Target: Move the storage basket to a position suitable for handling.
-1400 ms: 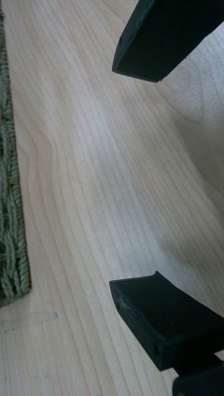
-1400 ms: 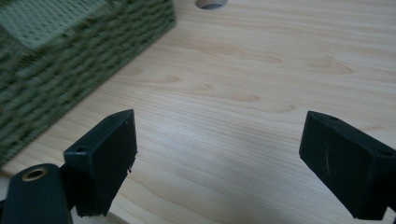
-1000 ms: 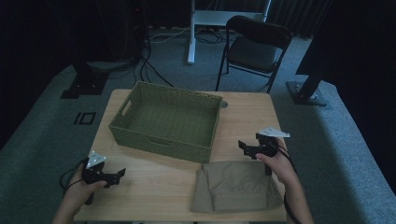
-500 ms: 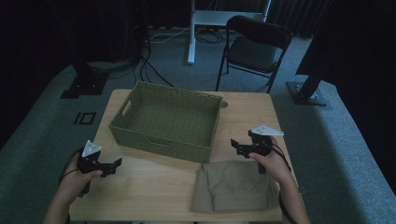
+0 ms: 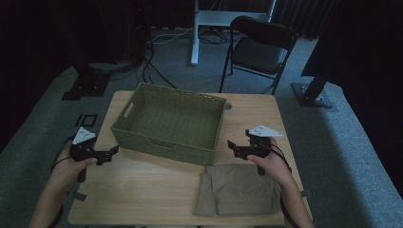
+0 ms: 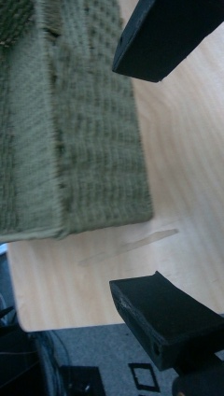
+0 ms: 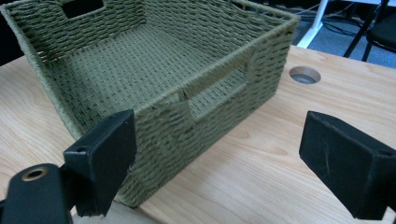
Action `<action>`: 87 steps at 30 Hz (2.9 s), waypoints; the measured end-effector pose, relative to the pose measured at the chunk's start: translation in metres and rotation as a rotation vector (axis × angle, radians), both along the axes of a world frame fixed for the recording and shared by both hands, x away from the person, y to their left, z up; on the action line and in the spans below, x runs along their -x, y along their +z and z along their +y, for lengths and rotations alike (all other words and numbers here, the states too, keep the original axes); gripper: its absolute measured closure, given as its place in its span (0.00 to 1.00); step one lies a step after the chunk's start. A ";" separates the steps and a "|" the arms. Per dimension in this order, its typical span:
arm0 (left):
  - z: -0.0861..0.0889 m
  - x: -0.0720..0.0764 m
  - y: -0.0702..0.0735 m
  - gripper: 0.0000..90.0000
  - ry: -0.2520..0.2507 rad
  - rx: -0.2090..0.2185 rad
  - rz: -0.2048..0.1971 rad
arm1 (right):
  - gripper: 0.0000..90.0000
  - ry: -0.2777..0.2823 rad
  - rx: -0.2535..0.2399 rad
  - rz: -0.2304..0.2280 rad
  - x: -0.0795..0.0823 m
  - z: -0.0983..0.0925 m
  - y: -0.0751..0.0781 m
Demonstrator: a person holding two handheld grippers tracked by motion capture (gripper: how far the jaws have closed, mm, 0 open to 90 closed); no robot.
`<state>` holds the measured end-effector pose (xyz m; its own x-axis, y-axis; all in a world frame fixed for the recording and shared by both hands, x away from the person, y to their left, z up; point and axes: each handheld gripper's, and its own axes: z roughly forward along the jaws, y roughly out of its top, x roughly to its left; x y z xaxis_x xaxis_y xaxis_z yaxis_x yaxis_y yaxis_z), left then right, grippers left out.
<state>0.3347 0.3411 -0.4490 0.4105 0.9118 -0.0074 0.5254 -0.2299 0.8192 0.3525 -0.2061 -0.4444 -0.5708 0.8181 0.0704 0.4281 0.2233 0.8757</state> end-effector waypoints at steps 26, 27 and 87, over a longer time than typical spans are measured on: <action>0.002 -0.074 0.000 0.11 0.089 0.024 -0.065 | 0.12 0.026 0.001 0.001 -0.009 0.057 -0.004; 0.001 -0.076 0.000 0.16 0.103 0.043 -0.069 | 0.12 0.021 -0.001 0.000 -0.010 0.059 -0.003; -0.042 -0.068 -0.027 0.93 0.251 0.069 -0.016 | 0.73 -0.223 0.091 0.123 -0.036 0.072 -0.020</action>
